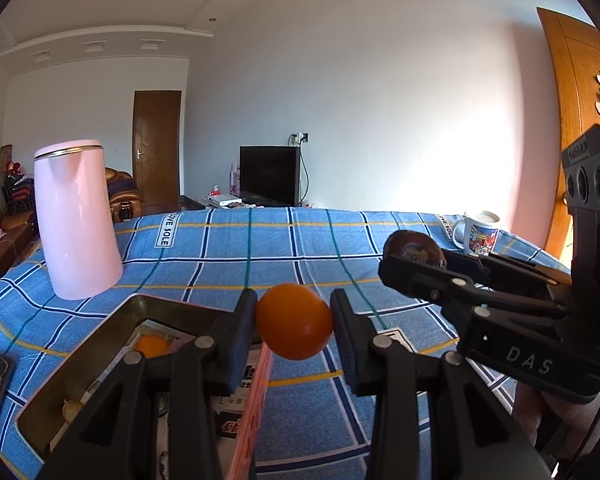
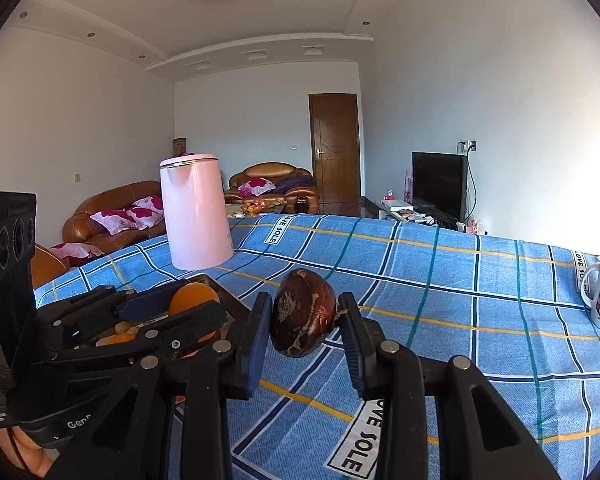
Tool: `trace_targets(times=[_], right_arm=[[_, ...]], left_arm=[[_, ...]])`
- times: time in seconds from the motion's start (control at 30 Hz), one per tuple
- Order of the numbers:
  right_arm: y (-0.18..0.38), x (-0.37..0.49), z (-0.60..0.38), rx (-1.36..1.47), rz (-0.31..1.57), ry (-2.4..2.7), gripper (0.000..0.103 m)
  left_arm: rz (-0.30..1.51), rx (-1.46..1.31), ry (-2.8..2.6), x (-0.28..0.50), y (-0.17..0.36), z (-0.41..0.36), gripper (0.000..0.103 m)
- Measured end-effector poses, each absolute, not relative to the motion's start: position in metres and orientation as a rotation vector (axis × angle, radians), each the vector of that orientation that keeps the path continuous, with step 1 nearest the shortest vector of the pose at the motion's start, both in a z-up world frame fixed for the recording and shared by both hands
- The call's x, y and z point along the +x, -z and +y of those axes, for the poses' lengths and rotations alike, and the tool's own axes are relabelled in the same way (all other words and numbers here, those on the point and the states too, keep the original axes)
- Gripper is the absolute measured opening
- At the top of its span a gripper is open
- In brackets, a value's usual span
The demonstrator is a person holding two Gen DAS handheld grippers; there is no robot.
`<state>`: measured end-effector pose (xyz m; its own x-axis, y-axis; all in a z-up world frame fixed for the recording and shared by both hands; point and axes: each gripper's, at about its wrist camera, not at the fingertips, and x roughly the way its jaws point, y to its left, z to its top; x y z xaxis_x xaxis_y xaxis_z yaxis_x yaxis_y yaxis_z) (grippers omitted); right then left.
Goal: Organize fruits
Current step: 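Carry the orange and passion fruit into the tin box and open both grippers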
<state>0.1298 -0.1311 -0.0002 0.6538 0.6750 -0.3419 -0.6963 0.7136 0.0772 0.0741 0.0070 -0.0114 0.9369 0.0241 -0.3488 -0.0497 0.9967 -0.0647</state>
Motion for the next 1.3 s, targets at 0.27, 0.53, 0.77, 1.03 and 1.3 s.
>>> trace_targets(times=[0.27,0.53,0.77,1.03,1.3], right_arm=[[-0.007,0.124,-0.110,-0.086,0.353,-0.820,0.036],[-0.013,0.120,-0.085,-0.106,0.349,-0.867,0.036],[-0.013,0.120,-0.061,-0.127,0.366,-0.902,0.036],[-0.005,0.125,-0.037,-0.158,0.422,-0.931,0.036],[0.005,0.113,-0.008,-0.215,0.462,-0.973,0.036]], left_arm=[[0.352,-0.098,-0.072,0.062,0.010,0.028,0.040],[0.358,-0.129,-0.137,0.050,0.007,0.061,0.040],[0.375,-0.165,-0.202,0.045,0.008,0.095,0.040],[0.433,-0.188,-0.228,0.045,0.018,0.121,0.040],[0.465,-0.200,-0.223,0.044,0.024,0.132,0.040]])
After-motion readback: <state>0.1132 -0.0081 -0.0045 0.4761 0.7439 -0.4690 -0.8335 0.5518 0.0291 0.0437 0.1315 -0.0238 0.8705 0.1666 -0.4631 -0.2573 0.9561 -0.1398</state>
